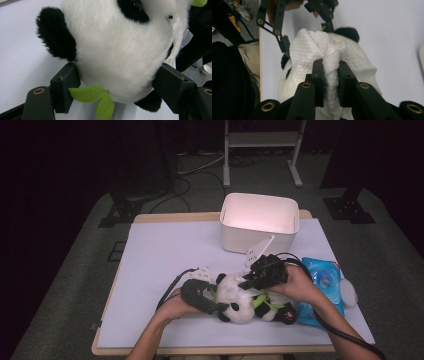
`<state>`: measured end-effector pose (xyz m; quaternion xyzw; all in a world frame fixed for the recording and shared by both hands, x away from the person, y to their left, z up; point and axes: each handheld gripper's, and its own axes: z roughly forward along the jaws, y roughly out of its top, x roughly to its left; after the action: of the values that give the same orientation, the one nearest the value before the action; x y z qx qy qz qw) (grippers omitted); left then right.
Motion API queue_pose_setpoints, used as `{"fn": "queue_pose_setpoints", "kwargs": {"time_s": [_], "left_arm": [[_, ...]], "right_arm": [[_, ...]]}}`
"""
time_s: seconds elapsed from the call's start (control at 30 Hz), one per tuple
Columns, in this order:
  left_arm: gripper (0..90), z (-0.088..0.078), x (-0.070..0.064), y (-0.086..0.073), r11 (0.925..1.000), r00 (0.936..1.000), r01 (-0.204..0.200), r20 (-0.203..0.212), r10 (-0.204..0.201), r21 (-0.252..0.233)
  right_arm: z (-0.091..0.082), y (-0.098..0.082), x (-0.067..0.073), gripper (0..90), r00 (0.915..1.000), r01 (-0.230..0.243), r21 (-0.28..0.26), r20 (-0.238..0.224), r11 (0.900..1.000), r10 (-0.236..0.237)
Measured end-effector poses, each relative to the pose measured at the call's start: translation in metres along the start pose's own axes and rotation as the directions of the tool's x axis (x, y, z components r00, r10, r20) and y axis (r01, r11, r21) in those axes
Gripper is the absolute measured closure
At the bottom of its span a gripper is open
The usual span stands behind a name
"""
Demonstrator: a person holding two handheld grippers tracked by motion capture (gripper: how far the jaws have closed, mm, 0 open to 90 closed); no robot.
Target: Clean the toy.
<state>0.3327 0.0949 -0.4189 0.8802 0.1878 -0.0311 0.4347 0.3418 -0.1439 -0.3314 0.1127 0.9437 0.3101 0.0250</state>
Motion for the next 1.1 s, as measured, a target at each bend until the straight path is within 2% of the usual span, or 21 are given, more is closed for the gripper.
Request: {"fn": "queue_pose_setpoints", "kwargs": {"time_s": [0.2,0.33,0.47,0.7,0.9,1.1], "left_arm": [[24.6,0.0,-0.002,0.001,1.0,0.9999,-0.009,-0.008,0.009,-0.002],[25.2,-0.001,-0.003,0.002,0.9998,0.9998,-0.017,-0.008,0.017,-0.01],[25.4,-0.001,-0.006,0.004,0.9995,0.9996,-0.028,-0.01,0.028,-0.017],[25.4,-0.001,-0.008,0.006,0.9992,0.9993,-0.036,-0.013,0.036,-0.015],[25.4,0.0,-0.009,0.006,0.9988,0.9987,-0.047,-0.019,0.047,-0.013],[25.4,0.0,-0.009,0.006,0.9982,0.9979,-0.06,-0.022,0.06,-0.005]], "right_arm": [[-0.002,0.0,-0.003,77.4,1.0,-0.006,0.02,0.005,1.0,0.005],[0.003,0.013,-0.007,77.4,0.9999,0.012,0.026,-0.002,1.0,-0.012],[0.018,0.031,-0.013,77.3,0.9996,0.016,0.042,-0.024,0.999,-0.015],[0.034,0.046,-0.019,77.2,0.9993,0.019,0.063,-0.032,0.998,-0.017],[0.027,0.039,-0.021,77.2,0.9998,0.005,0.053,-0.019,0.999,-0.004],[0.011,0.022,-0.026,77.1,0.9996,-0.027,0.055,0.013,0.998,0.026]]}}
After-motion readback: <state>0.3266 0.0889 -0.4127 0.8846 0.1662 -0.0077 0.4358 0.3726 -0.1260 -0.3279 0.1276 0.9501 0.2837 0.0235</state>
